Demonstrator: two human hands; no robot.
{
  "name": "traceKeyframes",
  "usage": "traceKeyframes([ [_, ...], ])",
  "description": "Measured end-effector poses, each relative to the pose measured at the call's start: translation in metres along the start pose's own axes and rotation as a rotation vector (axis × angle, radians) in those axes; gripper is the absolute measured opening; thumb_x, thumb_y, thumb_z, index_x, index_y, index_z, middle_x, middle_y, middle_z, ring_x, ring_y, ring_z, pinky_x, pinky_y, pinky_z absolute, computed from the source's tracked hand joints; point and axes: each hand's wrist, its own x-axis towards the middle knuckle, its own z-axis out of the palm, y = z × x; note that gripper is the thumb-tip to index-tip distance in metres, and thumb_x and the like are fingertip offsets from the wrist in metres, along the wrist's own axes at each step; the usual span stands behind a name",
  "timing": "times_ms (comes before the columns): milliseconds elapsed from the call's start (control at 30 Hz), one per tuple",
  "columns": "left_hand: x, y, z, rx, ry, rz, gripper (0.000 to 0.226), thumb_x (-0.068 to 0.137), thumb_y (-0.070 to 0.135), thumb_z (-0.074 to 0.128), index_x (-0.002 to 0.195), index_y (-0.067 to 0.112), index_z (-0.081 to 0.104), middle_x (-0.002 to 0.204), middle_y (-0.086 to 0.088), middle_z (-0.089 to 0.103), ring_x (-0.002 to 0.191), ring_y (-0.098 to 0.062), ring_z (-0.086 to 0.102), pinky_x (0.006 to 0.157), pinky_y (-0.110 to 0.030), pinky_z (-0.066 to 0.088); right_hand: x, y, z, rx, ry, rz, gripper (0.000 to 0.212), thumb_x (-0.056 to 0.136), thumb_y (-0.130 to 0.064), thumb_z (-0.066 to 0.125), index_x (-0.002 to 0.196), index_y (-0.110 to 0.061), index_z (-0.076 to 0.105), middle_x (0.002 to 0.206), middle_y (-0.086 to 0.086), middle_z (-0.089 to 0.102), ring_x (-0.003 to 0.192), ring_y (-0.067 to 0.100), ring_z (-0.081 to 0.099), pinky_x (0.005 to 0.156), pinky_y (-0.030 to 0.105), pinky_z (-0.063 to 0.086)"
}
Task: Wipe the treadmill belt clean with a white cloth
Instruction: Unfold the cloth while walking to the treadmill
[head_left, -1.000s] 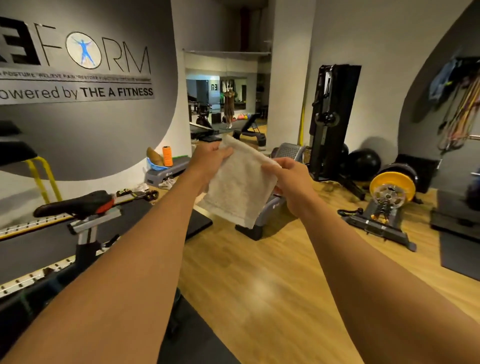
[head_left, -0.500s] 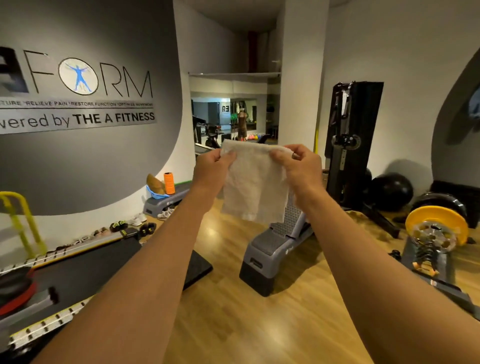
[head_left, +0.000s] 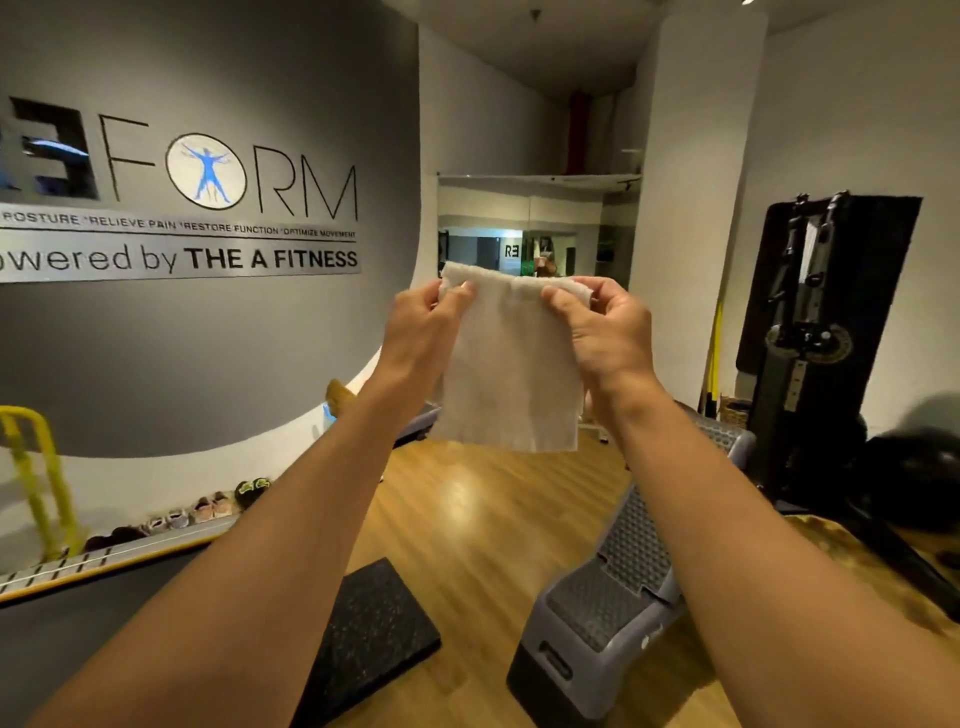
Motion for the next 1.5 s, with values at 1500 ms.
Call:
traceKeyframes([
  [1500,0.655,-0.598,-0.073,0.525,0.743,0.061,0.045,0.095,0.039,0.050,0.089,-0.005,0.059,0.073,-0.014,0.054,0.064,-0.025,0.048,0.058,-0.042,0.041,0.635,0.572,0.573,0.370,-0.727,-0.229,0.017,0.098,-0.024,0.050,0.111,-0.017,0.059,0.101,-0.005,0.061,0.087,0.000,0.056,0.072,0.014,0.048],
])
